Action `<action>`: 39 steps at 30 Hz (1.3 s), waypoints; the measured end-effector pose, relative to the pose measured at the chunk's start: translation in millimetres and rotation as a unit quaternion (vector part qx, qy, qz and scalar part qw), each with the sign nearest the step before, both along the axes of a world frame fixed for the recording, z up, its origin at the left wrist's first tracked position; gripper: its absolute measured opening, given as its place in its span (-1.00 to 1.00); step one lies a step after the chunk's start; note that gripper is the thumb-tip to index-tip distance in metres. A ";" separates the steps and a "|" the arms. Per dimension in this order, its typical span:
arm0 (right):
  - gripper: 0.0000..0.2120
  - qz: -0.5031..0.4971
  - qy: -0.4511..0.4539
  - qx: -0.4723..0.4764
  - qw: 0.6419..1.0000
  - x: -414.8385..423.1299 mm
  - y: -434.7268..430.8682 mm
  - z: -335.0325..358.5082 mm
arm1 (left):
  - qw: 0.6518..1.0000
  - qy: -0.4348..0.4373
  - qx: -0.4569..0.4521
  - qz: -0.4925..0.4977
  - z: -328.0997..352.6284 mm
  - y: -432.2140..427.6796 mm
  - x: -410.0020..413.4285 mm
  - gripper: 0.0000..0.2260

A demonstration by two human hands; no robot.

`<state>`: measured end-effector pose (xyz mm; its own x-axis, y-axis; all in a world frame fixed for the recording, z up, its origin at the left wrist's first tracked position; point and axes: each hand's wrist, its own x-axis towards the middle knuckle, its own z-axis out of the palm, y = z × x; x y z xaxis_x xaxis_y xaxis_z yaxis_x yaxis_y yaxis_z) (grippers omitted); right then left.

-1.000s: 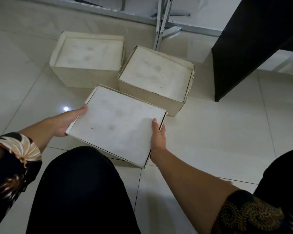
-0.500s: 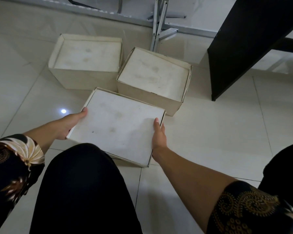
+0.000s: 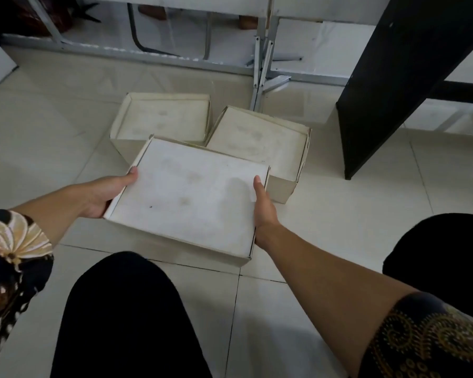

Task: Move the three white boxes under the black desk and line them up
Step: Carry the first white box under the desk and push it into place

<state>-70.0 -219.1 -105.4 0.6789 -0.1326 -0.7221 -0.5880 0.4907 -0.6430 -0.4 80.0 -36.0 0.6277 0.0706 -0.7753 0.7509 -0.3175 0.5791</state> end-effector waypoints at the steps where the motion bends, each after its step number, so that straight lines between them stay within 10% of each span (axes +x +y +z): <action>1: 0.26 0.006 -0.007 0.004 1.000 9.8 -1.7 5.4 | 1.000 -0.009 0.002 0.004 11.9 0.9 4.2 -0.50; 17: -0.33 0.060 -0.086 -0.028 0.994 41.3 -64.8 144.2 | 0.992 -0.126 -0.003 -0.024 116.4 -50.5 34.5 -0.63; 39: -0.32 -0.062 -0.067 -0.140 0.986 -81.1 -300.5 211.9 | 0.963 -0.105 -0.124 -0.214 128.7 -322.2 15.8 -0.58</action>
<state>-151.1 -519.6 106.4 0.7324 -0.4014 -0.5500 -0.4345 0.3463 -0.8314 15.4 -242.2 92.6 0.7026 -0.4003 -0.5884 0.4410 -0.4040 0.8014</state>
